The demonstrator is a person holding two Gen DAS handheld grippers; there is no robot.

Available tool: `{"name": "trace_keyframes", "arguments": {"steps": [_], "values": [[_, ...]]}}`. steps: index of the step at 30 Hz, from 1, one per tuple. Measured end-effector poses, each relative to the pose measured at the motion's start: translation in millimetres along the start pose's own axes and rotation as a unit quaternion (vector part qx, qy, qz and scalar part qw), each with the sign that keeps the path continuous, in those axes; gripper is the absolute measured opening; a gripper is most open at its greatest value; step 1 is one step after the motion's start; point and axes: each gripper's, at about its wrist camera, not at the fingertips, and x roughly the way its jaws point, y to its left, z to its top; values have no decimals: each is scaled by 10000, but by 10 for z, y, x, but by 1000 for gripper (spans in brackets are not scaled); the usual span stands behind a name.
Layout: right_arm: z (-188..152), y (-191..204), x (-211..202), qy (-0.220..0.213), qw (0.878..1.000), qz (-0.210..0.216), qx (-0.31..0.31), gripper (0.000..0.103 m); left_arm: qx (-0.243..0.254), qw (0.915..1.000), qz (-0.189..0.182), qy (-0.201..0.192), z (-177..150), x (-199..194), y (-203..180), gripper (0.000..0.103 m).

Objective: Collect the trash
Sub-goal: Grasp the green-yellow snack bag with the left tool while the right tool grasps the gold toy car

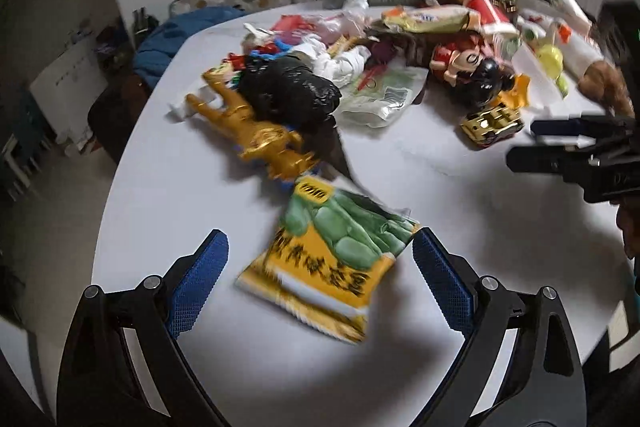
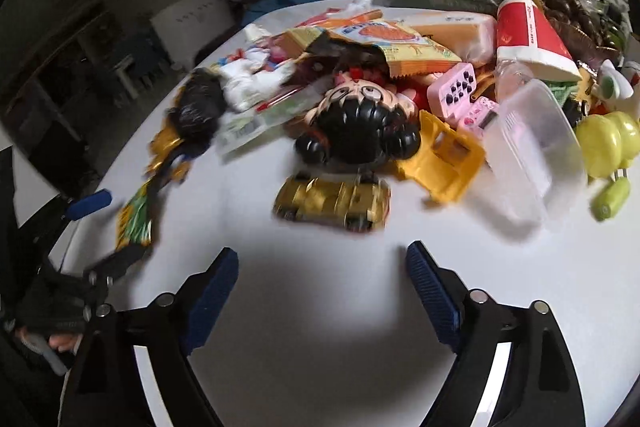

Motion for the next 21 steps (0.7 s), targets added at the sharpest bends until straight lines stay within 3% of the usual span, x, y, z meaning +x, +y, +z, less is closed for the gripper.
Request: {"name": "trace_keyframes", "arguments": {"steps": [2, 5, 7, 9, 12, 21], "values": [[67, 70, 94, 52, 9997, -219, -104, 90, 89, 9999, -5, 104, -7, 83, -2, 92], [74, 249, 225, 115, 9950, -673, -728, 88, -86, 9997, -190, 118, -10, 102, 45, 90], [77, 268, 200, 59, 9953, -562, -788, 68, -201, 9996, -189, 74, -36, 61, 68, 78], [72, 248, 142, 52, 9954, -515, -806, 68, -213, 9998, -49, 20, -76, 20, 57, 69], [7, 212, 51, 46, 9958, -450, -801, 68, -273, 9996, 20, -104, -167, -110, 27, 64], [-632, 110, -690, -209, 9966, 180, -781, 68, -872, 9933, -414, -635, -595, -818, -42, 61]]}}
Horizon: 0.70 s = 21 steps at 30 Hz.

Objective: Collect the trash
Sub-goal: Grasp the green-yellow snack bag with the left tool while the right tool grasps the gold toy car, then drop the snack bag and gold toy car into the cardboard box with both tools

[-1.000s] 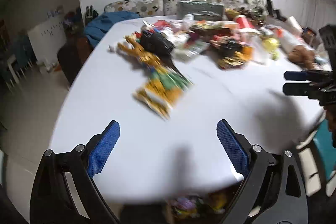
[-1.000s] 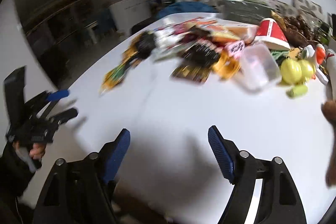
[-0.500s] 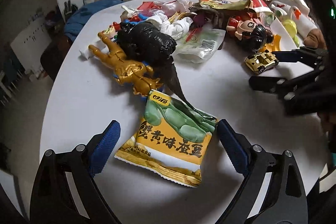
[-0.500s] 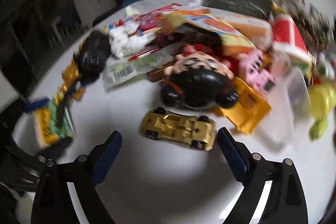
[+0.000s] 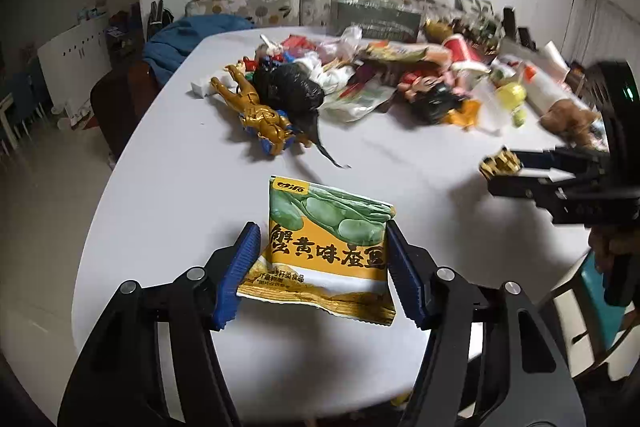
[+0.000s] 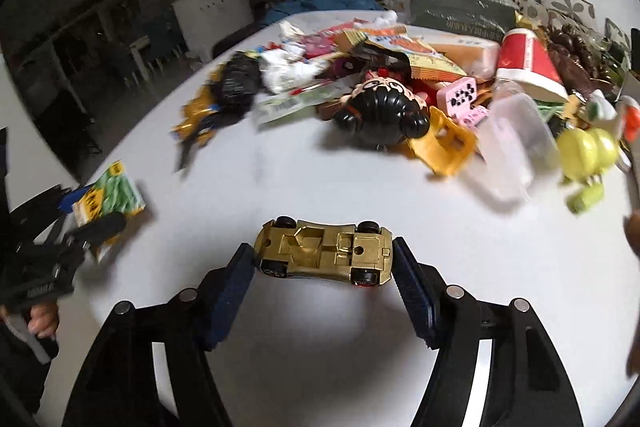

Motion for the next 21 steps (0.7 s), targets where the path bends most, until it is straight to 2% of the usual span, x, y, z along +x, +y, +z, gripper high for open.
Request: {"name": "trace_keyframes", "arguments": {"steps": [4, 8, 13, 17, 21], "values": [[-277, 107, -452, -137, 9994, 191, -244, 68, -62, 9996, -223, -189, -129, -384, -148, 61], [-563, 192, -792, -117, 9984, 421, -356, 68, 219, 9988, -403, -180, -333, -724, -428, 59], [-955, 240, -941, 158, 9978, 506, -400, 68, 427, 9975, -486, 277, -694, -829, -670, 59], [-1270, 231, -864, 501, 9965, 626, -255, 68, 334, 9950, -620, 708, -959, -737, -749, 59], [-1560, 229, -647, 946, 9925, 763, -116, 69, 375, 9919, -540, 1084, -1199, -543, -801, 60]]}}
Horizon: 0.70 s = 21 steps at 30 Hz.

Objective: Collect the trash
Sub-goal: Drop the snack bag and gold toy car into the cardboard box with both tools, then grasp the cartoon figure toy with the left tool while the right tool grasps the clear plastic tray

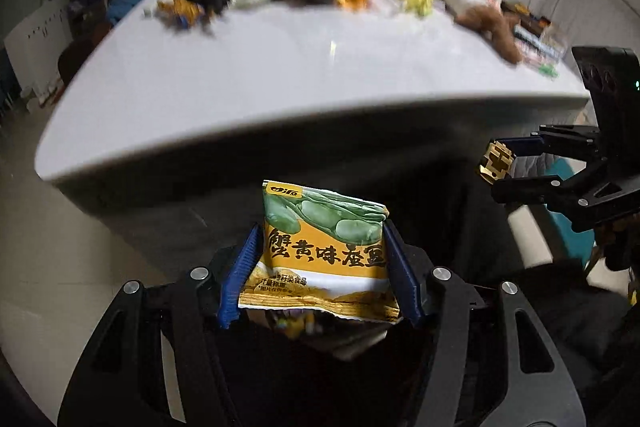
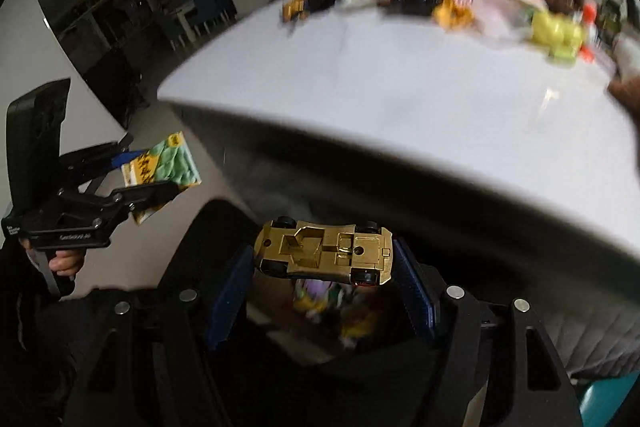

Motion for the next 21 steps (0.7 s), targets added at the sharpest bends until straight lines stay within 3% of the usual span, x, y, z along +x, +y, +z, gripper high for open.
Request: {"name": "trace_keyframes", "arguments": {"steps": [1, 3, 7, 14, 21], "values": [[-61, -26, 113, 151, 9999, 28, 72, 71, 33, 9999, 77, 88, -51, 74, -15, 64], [-144, -85, 290, 320, 9992, 38, 220, 80, 121, 9993, 244, 267, -152, 238, -24, 84], [-181, -155, 362, 429, 9984, 61, 375, 80, 70, 9980, 281, 563, -256, 413, 22, 85], [247, -223, -181, -443, 9990, -45, 59, 82, -68, 9999, 139, 63, 14, 122, 117, 88], [1280, -842, -386, -1523, 9806, -1236, 47, 88, -308, 9970, 106, -698, 688, 19, 167, 90]]}}
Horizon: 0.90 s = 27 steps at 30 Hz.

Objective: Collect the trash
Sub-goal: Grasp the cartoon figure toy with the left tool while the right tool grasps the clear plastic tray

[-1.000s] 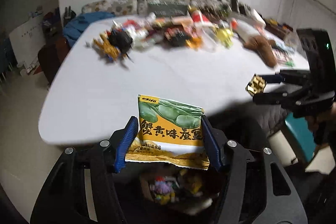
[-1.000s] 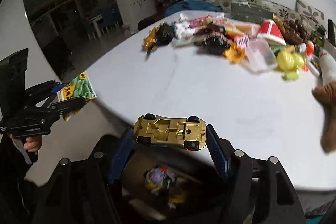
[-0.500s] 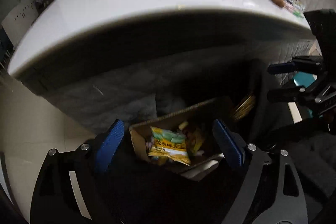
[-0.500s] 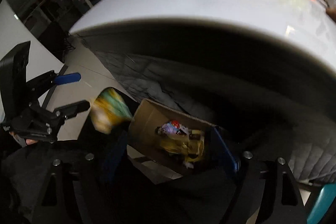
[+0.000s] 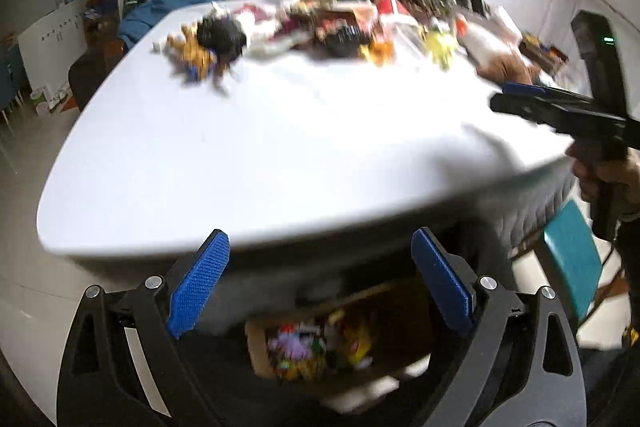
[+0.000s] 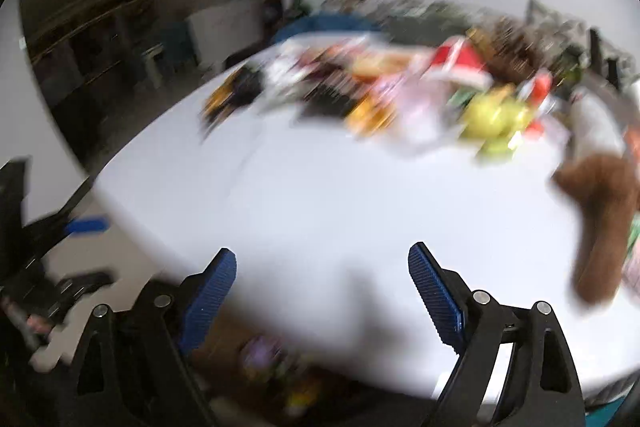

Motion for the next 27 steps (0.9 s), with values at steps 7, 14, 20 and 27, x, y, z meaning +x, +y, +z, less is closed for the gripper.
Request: {"name": "trace_keyframes", "arguments": {"steps": [7, 14, 20, 27], "values": [[626, -340, 761, 122, 9994, -292, -159, 78, -245, 9995, -110, -140, 423, 214, -15, 90], [768, -419, 1243, 666, 9969, -106, -413, 6, -208, 9997, 79, -120, 899, 651, -119, 90], [521, -701, 606, 130, 9978, 533, 367, 4, -874, 9960, -116, 111, 1555, 1293, -118, 90], [114, -910, 41, -76, 9952, 638, 739, 4, -1596, 9858, 78, 512, 2118, 1954, -84, 90]]}}
